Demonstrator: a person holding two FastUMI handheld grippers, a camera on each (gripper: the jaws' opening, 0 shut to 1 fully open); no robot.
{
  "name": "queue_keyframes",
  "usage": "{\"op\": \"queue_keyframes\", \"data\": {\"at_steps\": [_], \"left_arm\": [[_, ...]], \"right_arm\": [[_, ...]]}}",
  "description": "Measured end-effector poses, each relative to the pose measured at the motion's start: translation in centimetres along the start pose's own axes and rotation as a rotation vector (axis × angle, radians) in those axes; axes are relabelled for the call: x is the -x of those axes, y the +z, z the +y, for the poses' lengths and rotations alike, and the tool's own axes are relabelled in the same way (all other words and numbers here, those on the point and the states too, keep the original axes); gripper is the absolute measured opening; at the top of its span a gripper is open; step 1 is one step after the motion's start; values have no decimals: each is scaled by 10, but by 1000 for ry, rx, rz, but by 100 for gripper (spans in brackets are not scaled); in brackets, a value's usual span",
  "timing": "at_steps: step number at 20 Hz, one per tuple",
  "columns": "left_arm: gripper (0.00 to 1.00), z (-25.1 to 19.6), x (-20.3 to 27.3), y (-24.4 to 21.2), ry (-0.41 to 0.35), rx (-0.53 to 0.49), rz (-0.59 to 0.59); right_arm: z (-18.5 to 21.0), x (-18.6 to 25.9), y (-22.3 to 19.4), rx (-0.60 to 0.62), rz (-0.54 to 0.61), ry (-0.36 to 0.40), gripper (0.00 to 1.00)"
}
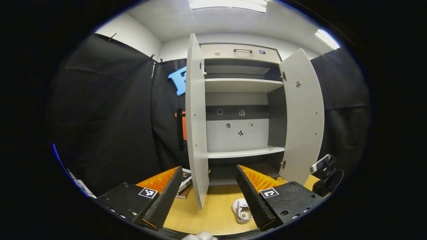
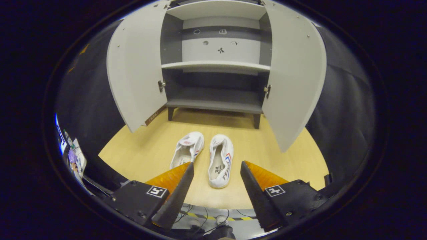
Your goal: Grab one shoe with the right hand and put it into the shoe cabinet, grab the other shoe with the left hand and put it into the shoe cabinet; then close the right door with the right hand and the left door with the left hand.
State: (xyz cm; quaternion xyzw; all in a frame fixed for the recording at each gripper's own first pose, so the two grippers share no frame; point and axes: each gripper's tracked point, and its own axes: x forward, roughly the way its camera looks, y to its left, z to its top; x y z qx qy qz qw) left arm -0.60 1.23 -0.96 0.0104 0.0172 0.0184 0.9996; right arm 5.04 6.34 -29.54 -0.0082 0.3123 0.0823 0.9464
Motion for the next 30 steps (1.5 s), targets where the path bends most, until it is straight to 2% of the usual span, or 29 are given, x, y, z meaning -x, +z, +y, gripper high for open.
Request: {"op": "queue_keyframes", "data": {"at_steps": [4, 7, 10, 12, 13, 14, 16, 17, 18, 19, 21, 22, 23, 25, 30], "left_arm": [[95, -1, -1, 0, 25, -12, 16], [95, -4, -5, 2, 48, -40, 20], [95, -9, -10, -1, 64, -54, 35], [100, -10, -14, -2, 80, -51, 42], [96, -10, -16, -1, 89, -45, 46], [96, -11, -19, -3, 97, -38, 53], [96, -9, -22, -6, 118, -24, 64], [96, -9, -23, -7, 125, -18, 72], [96, -8, -24, -8, 136, -17, 77], [96, -7, -26, -8, 147, -16, 79], [96, -6, -26, -11, 164, -4, 90], [96, -5, -26, -10, 171, 1, 91], [96, -3, -26, -9, 182, 1, 87], [97, -3, -23, -10, 193, 1, 88], [96, -5, -23, -9, 194, 7, 84]], "right_arm": [[12, -66, -21, -30, 81, 43, 81], [10, -110, -27, -67, 116, 34, 71], [7, -148, -26, -87, 145, 33, 66], [8, -169, -24, -95, 155, 30, 62], [5, -179, -21, -97, 151, 24, 60], [2, -188, -18, -102, 151, 18, 51], [2, -202, -18, -128, 159, 27, 54], [-1, -206, -15, -144, 149, 19, 38], [0, -209, -11, -161, 138, 39, 34], [6, -209, -13, -180, 145, 70, 36], [6, -210, -13, -170, 160, 86, 10], [5, -210, -11, -169, 165, 92, 12], [7, -209, -11, -169, 176, 107, 8], [2, -204, 0, -154, 173, 135, 6], [-17, -163, 48, -117, 96, 118, 5]]}}
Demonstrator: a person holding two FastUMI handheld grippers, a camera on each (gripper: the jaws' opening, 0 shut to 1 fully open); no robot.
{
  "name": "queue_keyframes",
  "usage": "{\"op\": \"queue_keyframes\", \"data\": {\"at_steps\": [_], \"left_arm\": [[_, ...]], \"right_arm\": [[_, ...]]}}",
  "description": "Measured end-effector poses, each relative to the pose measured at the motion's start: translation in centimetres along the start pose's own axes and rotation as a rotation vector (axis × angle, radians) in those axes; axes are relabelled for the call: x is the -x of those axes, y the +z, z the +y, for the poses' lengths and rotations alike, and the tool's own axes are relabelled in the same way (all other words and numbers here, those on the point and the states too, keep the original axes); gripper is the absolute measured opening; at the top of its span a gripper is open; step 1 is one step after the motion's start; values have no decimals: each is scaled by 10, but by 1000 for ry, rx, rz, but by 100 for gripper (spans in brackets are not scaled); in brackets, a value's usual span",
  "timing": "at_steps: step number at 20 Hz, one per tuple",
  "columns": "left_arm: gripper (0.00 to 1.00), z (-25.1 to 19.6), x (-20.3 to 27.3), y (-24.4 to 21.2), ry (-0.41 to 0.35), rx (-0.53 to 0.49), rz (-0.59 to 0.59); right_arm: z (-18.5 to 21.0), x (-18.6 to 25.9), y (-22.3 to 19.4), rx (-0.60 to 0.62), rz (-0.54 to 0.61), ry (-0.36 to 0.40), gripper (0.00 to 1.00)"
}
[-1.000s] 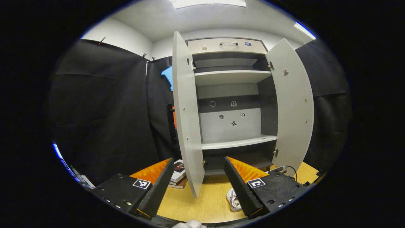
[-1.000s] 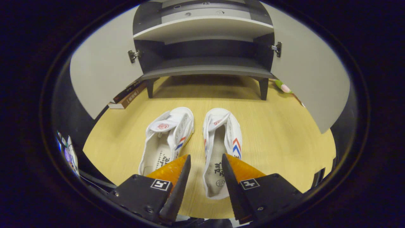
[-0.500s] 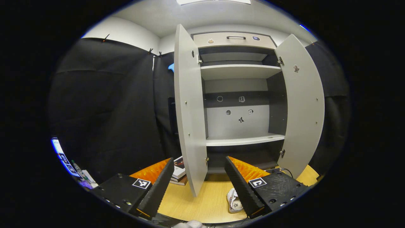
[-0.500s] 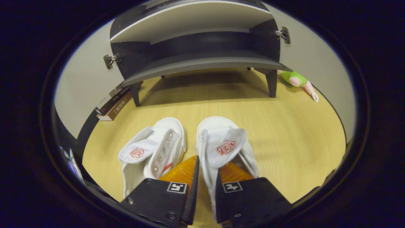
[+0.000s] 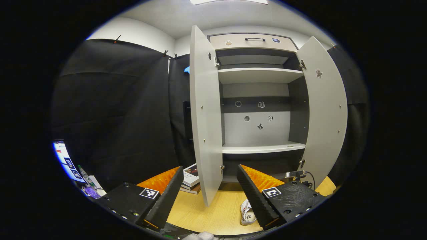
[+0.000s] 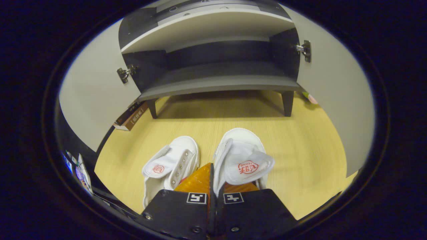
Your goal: Grab one shoe with the right hand and put it into the shoe cabinet, grab the other shoe with the left hand and put it into the shoe cabinet; then close the right door with the right hand and the left door with the left hand.
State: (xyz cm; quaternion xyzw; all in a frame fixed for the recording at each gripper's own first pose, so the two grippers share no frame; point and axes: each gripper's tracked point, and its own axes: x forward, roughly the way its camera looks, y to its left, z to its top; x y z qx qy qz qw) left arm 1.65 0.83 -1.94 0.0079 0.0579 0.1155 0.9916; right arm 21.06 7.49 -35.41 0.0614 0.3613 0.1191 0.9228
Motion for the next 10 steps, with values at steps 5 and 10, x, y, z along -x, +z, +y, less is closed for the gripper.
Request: {"op": "queue_keyframes", "data": {"at_steps": [5, 10], "left_arm": [[96, -5, 5, -2, -10, 7, -9], [96, -4, 12, -5, -5, 22, -19]], "right_arm": [[15, 65, 76, 13, -131, 28, 5], [36, 121, 168, 40, -295, 70, 6]]}}
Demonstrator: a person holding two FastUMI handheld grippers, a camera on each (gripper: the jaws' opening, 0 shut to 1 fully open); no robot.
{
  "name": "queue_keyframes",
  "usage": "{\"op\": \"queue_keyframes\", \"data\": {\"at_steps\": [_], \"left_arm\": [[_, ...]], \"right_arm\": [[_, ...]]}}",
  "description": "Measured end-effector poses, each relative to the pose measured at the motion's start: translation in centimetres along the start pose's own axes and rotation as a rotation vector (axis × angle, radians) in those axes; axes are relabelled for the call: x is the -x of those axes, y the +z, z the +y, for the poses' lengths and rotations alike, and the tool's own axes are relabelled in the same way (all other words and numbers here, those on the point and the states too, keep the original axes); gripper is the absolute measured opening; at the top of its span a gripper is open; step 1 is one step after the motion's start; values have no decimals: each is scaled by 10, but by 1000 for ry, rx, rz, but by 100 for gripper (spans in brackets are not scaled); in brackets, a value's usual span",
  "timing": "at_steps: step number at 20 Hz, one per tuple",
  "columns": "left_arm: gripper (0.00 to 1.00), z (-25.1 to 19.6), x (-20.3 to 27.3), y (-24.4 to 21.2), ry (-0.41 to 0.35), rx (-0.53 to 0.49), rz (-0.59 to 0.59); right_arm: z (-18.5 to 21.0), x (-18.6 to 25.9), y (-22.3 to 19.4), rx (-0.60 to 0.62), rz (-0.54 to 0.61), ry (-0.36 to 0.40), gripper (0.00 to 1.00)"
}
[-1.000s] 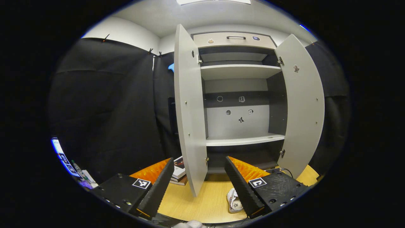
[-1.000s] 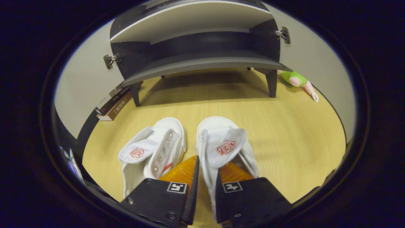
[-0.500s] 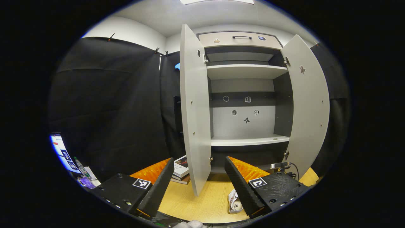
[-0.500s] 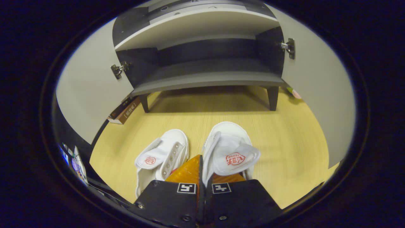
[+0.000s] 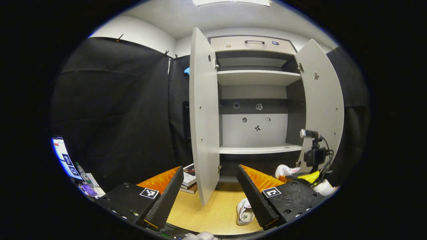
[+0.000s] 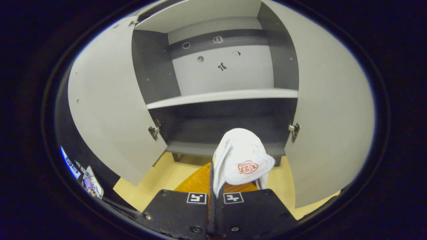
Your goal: Grab one shoe with the right hand and put it into the shoe cabinet, grab the other shoe with the left hand and put it into the shoe cabinet; then close the right door with the right hand and the left door with the left hand.
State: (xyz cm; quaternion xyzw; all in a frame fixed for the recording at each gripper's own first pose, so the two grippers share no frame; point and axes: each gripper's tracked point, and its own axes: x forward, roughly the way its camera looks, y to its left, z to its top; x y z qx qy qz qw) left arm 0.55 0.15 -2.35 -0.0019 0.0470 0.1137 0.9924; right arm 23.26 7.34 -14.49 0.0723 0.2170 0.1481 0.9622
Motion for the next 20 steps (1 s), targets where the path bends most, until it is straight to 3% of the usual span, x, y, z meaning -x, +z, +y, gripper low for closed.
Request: {"op": "queue_keyframes", "data": {"at_steps": [6, 7, 12, 20], "left_arm": [[100, 1, 4, -10, 17, 28, 6], [96, 0, 5, -12, 17, 31, 10], [96, 0, 5, -16, 30, 35, 22], [97, 2, 9, -15, 70, 20, 23]], "right_arm": [[15, -5, 101, 70, -160, 5, 5], [15, -9, 114, 75, -175, 0, 5], [10, -59, 173, 96, -218, -40, 5], [-21, -148, 227, 150, -145, -153, 5]]}}
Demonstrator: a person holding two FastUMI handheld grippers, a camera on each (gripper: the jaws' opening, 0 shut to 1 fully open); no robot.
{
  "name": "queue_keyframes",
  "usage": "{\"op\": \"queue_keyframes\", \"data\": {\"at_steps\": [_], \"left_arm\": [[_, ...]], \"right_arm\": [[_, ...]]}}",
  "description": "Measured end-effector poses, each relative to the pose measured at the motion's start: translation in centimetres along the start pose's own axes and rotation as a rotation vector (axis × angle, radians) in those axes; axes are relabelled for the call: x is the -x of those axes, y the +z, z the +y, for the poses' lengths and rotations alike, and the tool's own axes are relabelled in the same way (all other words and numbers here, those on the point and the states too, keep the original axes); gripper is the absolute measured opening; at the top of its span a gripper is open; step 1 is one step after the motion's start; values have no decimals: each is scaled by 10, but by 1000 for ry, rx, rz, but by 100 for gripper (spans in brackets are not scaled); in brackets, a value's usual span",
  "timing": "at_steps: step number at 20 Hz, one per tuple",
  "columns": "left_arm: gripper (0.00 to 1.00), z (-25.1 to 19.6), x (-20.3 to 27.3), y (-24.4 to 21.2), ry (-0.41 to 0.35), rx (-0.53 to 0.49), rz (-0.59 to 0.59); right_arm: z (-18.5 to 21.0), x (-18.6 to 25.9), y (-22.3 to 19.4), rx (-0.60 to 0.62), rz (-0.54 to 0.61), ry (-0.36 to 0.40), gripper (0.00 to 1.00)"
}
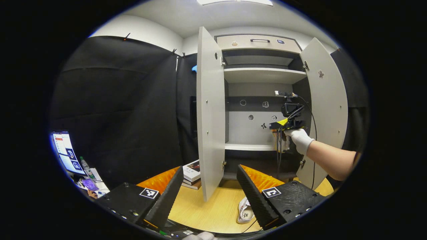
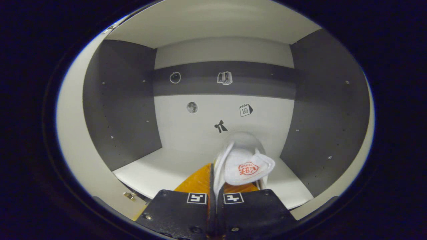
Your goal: Grab one shoe with the right hand and put it into the shoe cabinet, grab the other shoe with the left hand and put it into the shoe cabinet; then close the right door with the right hand and the left door with the left hand.
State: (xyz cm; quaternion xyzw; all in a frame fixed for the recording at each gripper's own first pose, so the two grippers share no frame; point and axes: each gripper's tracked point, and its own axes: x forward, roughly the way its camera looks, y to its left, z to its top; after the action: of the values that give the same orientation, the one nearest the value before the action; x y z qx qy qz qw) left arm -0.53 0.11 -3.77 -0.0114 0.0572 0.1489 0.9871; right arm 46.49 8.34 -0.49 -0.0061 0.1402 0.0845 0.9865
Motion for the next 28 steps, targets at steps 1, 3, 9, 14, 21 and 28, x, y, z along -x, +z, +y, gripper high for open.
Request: {"op": "queue_keyframes", "data": {"at_steps": [1, 3, 9, 14, 21, 28], "left_arm": [[96, 0, -1, -1, 0, 3, 3], [96, 1, 0, 1, 5, 3, -2], [97, 0, 0, 3, -4, 5, -25], [97, 0, 0, 4, -10, 7, -25], [97, 15, 11, 7, 4, 9, -37], [97, 26, 20, 9, -25, 20, -52]], "right_arm": [[-2, -8, 2, 6, 13, -9, 5], [-4, -24, 1, -2, 59, -16, 6], [-5, -58, -26, 6, 290, -22, 3], [-7, -71, -47, -54, 453, -18, 7], [-3, -44, -30, -60, 395, -28, 36], [-8, 57, 47, -15, -3, -71, 85]]}}
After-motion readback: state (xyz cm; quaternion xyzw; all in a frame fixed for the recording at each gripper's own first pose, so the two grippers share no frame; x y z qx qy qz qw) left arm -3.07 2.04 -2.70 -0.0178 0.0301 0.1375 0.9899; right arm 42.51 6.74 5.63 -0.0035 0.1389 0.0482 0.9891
